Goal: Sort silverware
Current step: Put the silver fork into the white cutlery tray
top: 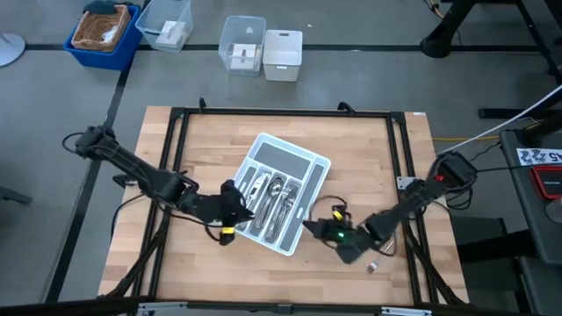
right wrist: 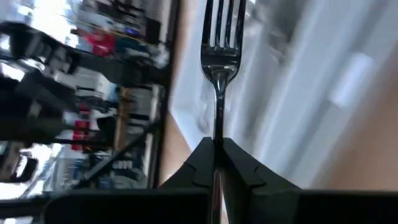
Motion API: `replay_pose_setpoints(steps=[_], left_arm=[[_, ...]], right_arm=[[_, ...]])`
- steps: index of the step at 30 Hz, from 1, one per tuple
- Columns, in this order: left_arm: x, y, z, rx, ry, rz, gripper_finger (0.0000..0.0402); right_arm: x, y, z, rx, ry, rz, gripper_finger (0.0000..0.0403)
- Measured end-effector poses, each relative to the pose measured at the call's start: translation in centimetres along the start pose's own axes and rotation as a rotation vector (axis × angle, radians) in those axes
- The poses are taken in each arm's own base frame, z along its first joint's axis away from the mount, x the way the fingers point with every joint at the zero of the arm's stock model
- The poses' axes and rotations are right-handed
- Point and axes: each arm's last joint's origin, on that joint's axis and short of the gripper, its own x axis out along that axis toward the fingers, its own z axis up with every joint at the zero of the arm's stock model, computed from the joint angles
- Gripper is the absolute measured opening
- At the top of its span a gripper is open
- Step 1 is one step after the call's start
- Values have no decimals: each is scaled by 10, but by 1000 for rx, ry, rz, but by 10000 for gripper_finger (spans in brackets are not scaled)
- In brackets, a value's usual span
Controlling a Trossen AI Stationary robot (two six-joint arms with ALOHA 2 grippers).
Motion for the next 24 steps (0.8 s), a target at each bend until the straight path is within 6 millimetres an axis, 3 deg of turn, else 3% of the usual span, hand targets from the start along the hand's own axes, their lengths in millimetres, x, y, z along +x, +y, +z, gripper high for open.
replay_pose_setpoints(steps=[7,13,17,24], left_arm=[[-17,-3,-1,4,-3,-37,46],[-21,-7,-6,11,24,-46,46],[-23,-9,-10,16,46,-48,46],[-24,-11,-12,20,55,-56,46]], right_arm=[[58,23,14,-95,-118,-5,16],[95,23,18,-131,-155,-97,16],[110,14,15,-135,-107,-148,16],[115,3,12,-170,-101,-197,17]])
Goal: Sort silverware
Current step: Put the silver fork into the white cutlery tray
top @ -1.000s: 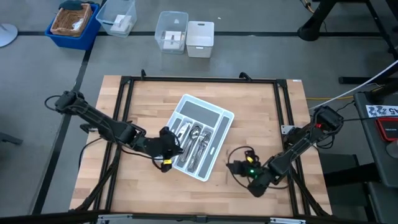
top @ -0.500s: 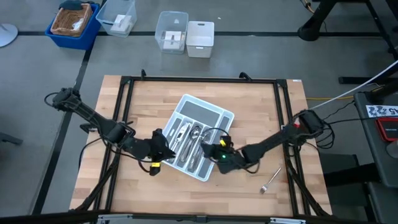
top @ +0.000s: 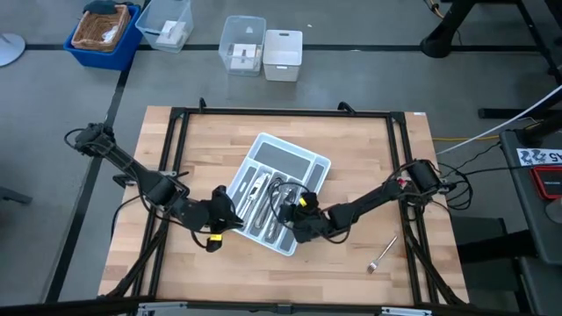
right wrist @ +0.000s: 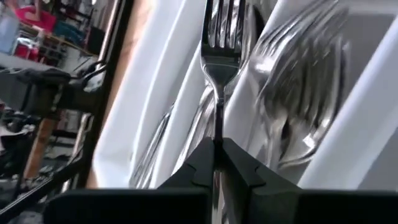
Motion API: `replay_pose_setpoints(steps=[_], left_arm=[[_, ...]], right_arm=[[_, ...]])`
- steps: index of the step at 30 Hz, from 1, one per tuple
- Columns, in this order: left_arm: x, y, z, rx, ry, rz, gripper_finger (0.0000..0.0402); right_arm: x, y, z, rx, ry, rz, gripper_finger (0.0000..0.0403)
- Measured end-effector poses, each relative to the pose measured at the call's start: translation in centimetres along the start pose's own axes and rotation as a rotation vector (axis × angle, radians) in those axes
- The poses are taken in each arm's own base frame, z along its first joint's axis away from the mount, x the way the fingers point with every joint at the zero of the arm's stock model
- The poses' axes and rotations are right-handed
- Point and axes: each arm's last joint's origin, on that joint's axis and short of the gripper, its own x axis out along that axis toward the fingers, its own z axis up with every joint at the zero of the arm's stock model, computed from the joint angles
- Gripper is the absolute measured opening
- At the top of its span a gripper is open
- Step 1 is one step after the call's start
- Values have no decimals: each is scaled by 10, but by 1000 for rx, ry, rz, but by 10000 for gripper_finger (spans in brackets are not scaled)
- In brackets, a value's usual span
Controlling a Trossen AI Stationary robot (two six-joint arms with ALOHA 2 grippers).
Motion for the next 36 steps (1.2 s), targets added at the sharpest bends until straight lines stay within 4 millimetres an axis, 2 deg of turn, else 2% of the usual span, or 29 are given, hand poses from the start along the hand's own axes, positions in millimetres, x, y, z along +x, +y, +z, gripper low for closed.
replay_pose_setpoints(steps=[17,20,28,32,36], left_arm=[[0,0,-2,17,16,7,46],[0,0,-2,17,16,7,46],[0,0,-2,-26,16,7,46],[0,0,-2,-48,16,8,46],[0,0,-2,-65,16,8,46]], right_arm=[[-1,-8,-3,-58,127,-85,18],[-1,-8,-2,-59,126,-87,34],[-1,-7,-2,80,118,-87,117],[-1,-5,-3,76,127,-65,124],[-2,-4,-3,36,152,-64,115]])
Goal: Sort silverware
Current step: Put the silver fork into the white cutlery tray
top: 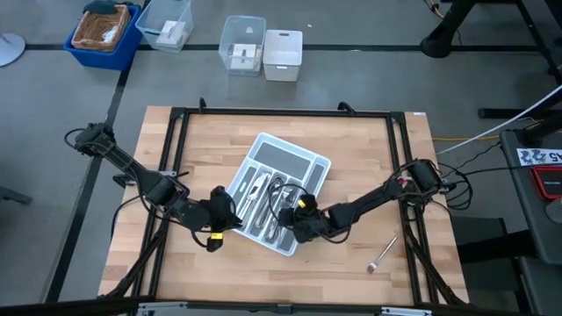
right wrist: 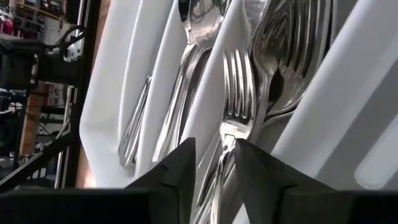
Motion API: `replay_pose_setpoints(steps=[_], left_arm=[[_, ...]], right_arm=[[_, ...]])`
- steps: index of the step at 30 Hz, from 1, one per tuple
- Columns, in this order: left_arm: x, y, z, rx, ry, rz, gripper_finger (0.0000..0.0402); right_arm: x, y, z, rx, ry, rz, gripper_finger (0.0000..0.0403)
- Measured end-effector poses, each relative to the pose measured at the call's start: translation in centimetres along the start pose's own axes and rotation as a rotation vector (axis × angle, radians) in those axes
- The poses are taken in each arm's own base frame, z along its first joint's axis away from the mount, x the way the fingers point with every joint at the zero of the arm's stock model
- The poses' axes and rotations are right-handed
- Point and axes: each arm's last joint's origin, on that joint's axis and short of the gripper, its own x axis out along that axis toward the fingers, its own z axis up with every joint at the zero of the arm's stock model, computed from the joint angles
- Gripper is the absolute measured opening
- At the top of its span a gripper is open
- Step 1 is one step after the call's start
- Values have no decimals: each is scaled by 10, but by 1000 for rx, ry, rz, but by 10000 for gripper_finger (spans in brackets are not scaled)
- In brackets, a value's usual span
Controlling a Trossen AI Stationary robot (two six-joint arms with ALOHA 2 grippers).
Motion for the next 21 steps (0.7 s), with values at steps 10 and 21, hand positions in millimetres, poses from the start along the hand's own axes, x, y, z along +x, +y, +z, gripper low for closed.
replay_pose_setpoints(steps=[10,21], left_arm=[[0,0,0,-3,0,0,46],[5,-4,0,-62,-9,-9,46]], right_arm=[[-10,9,2,-80,80,19,96],[-35,27,18,-250,51,62,95]])
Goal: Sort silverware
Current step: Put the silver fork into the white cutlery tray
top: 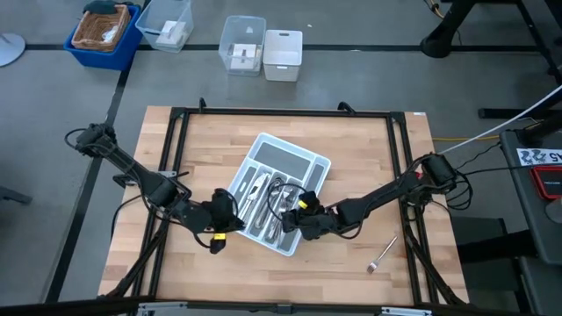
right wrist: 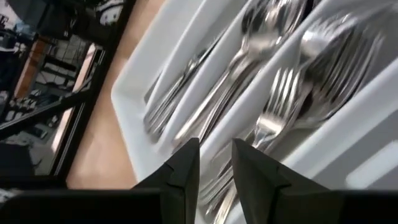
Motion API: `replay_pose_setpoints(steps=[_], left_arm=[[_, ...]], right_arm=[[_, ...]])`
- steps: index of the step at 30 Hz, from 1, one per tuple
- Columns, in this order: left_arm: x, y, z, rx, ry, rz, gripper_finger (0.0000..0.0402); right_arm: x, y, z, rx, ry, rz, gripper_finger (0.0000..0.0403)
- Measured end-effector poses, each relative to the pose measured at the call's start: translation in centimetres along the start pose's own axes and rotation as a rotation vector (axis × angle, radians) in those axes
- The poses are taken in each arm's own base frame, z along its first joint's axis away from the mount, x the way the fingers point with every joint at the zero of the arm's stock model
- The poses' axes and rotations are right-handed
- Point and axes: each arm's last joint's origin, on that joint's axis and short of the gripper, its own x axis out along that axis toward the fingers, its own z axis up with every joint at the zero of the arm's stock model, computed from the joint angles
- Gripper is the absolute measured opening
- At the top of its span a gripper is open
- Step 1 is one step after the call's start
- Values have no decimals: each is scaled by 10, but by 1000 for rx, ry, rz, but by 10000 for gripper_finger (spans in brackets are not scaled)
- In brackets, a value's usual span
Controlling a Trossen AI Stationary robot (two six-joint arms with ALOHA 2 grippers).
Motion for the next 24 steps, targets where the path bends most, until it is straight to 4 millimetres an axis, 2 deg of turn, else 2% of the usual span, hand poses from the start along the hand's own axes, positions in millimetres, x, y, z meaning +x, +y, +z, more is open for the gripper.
replay_pose_setpoints(steps=[5,9,24], left_arm=[[20,-9,-2,1,-23,-14,46],[35,-12,-7,33,-6,3,46],[40,-11,-11,43,15,22,46]], right_arm=[[-1,1,11,-24,-33,-15,95],[7,-2,20,-20,0,-27,94],[39,-16,42,71,93,-58,94]])
